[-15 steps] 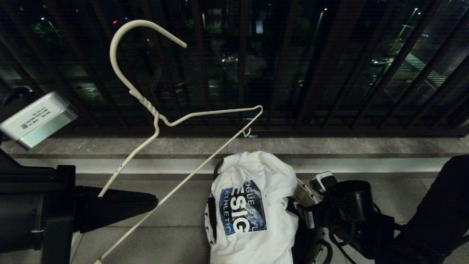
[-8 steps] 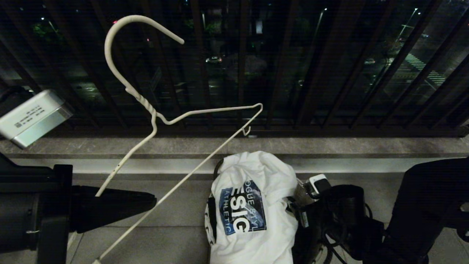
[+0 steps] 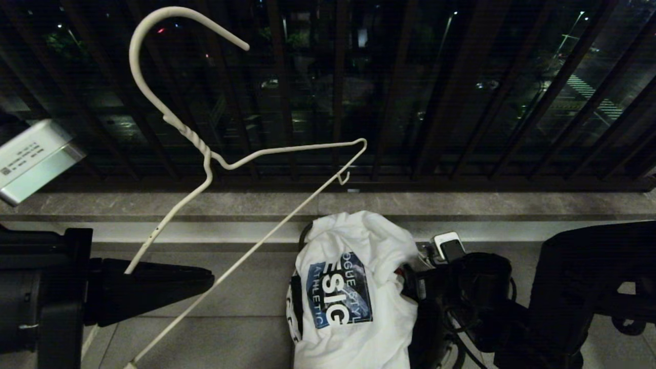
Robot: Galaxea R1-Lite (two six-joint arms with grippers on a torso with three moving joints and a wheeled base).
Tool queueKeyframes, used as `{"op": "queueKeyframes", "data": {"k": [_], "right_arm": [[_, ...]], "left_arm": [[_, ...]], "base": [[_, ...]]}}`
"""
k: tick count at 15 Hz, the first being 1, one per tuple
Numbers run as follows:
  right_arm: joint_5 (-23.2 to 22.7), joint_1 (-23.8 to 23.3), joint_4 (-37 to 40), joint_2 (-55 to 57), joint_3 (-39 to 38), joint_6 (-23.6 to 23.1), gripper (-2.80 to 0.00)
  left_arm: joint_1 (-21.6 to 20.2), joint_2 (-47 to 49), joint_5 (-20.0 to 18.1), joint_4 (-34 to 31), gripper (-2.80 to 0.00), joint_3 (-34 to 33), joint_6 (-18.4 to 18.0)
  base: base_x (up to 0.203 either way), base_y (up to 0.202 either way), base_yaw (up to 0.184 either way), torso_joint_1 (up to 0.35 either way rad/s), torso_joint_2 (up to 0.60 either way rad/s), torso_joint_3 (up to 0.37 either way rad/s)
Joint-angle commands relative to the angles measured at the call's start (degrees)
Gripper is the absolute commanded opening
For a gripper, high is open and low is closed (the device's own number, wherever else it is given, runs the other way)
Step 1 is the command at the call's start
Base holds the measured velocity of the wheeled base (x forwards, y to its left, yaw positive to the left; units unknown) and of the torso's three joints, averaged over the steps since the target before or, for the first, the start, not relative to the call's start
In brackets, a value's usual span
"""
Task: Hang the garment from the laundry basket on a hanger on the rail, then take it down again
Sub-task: Pick up clothes from the basket
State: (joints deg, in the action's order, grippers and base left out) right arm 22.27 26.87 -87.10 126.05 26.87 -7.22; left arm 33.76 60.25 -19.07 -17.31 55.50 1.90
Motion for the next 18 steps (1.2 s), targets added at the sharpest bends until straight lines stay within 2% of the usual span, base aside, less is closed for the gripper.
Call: {"op": "queueKeyframes", "data": {"k": [1, 3, 5, 8, 12, 15, 18], "right_arm": [[0.1, 0.1, -0.6, -3.1, 0.1, -0.1, 0.0], [0.1, 1.5, -0.6, -4.2, 0.0, 0.0, 0.0], [0.5, 4.3, -0.5, -3.7, 1.0, 0.2, 0.0], [4.3, 6.4, -0.3, -0.2, 6.4, -0.1, 0.0], [6.4, 4.1, -0.4, -0.1, 3.8, -1.6, 0.0], [6.5, 0.8, -0.6, 0.0, 3.2, -2.0, 0.0], [6.3, -0.1, -0.6, 0.0, 3.9, -1.8, 0.0]], "left_arm": [[0.0, 0.1, -0.1, -0.1, -2.8, -0.1, 0.0], [0.0, 0.3, -0.1, -0.1, -2.8, -0.2, -0.1], [0.0, 0.3, -0.1, -0.1, -2.8, -0.9, -2.6], [0.0, 0.2, -0.1, -0.1, -2.8, -1.0, -2.7], [0.0, 0.3, -0.1, -0.1, -2.8, -1.1, -2.8], [0.0, 0.1, -0.1, -0.1, -2.8, -1.1, -2.8], [0.0, -0.4, -0.1, -0.1, -2.8, -1.1, -2.9]], "base": [[0.0, 0.0, 0.0, 0.0, 0.0, 0.0], [0.0, 0.0, 0.0, 0.0, 0.0, 0.0], [0.0, 0.0, 0.0, 0.0, 0.0, 0.0], [0.0, 0.0, 0.0, 0.0, 0.0, 0.0], [0.0, 0.0, 0.0, 0.0, 0.0, 0.0], [0.0, 0.0, 0.0, 0.0, 0.0, 0.0], [0.0, 0.0, 0.0, 0.0, 0.0, 0.0]]}}
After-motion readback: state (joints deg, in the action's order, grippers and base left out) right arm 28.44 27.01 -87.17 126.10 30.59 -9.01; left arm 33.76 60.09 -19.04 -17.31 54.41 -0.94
